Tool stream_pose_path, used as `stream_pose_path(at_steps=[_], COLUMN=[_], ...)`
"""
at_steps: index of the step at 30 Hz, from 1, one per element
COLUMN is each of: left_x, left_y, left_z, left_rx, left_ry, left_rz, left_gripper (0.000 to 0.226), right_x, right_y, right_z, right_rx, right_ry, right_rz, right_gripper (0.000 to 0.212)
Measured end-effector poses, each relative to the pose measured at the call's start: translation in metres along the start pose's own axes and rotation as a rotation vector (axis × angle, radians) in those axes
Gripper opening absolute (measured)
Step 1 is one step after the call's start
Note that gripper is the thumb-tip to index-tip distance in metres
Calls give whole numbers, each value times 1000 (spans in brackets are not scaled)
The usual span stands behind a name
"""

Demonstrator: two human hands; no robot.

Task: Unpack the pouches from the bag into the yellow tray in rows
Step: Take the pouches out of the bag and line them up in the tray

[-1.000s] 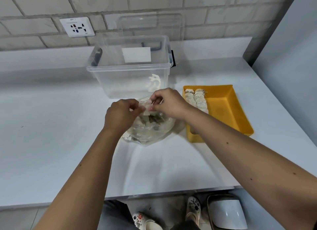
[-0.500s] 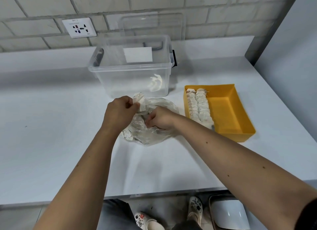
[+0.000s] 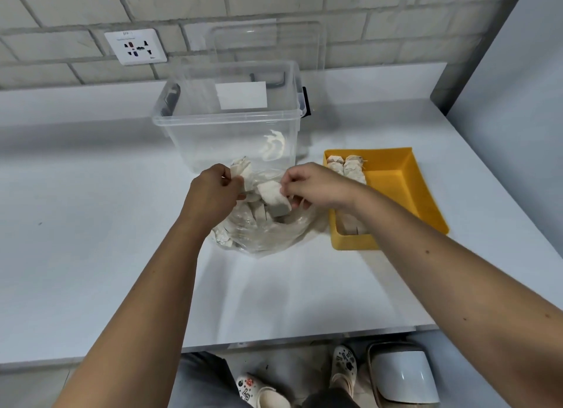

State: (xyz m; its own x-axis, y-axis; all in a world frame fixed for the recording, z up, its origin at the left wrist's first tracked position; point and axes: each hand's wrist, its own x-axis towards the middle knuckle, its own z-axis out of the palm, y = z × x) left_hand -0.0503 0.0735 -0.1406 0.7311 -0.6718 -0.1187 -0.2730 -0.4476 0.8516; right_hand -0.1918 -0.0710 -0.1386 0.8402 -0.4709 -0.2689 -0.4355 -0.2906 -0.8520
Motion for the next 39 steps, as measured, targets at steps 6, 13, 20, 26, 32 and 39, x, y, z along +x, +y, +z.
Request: stream_pose_path(at_steps=[6, 13, 20, 26, 32, 39], left_x=[-6, -7, 5, 6, 8, 8], left_y=[13, 16, 8, 4, 0, -1], left_z=[15, 20, 10, 13, 11, 6], left_rx=[-239, -362, -273, -241, -247, -241], left_ry=[-151, -150, 82, 57, 62, 50], left_rz=[-62, -147, -94, -95, -97, -104], left_gripper=[19, 30, 11, 13, 11, 12], right_x=[-3, 14, 21, 33, 32, -13], right_y=[-9, -5, 15, 22, 29, 18], right_z=[-16, 8, 40, 61, 57, 1], right_rx=[36, 242, 30, -467, -276, 130], right_ry=[1, 159, 144, 202, 165, 268], right_rz=[-96, -10, 91, 91, 103, -1], right_gripper=[10, 7, 16, 34, 19, 15])
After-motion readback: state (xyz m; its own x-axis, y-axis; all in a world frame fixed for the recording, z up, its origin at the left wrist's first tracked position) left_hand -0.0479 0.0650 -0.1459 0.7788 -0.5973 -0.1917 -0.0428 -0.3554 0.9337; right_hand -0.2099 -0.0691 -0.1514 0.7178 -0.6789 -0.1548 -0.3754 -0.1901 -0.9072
